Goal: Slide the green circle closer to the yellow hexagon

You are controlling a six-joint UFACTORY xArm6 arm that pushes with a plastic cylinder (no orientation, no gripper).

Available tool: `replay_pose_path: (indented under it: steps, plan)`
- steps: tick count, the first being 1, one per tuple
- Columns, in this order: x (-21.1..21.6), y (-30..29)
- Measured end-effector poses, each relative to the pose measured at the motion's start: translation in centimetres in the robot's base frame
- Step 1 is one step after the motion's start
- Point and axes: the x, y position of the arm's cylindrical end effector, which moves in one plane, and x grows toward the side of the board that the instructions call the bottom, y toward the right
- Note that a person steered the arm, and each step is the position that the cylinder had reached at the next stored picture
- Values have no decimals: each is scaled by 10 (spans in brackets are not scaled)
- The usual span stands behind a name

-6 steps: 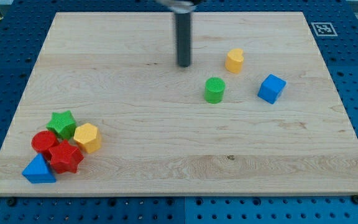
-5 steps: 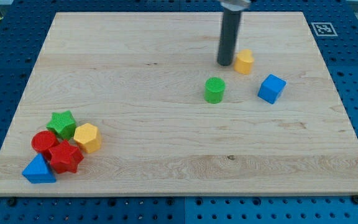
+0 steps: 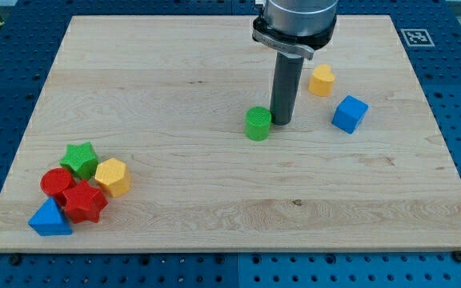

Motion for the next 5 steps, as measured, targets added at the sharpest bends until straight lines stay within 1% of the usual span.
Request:
replay_pose_path:
  steps: [1,3,5]
  plan:
    - [6,-6]
    - [10,-53]
    - [43,-94]
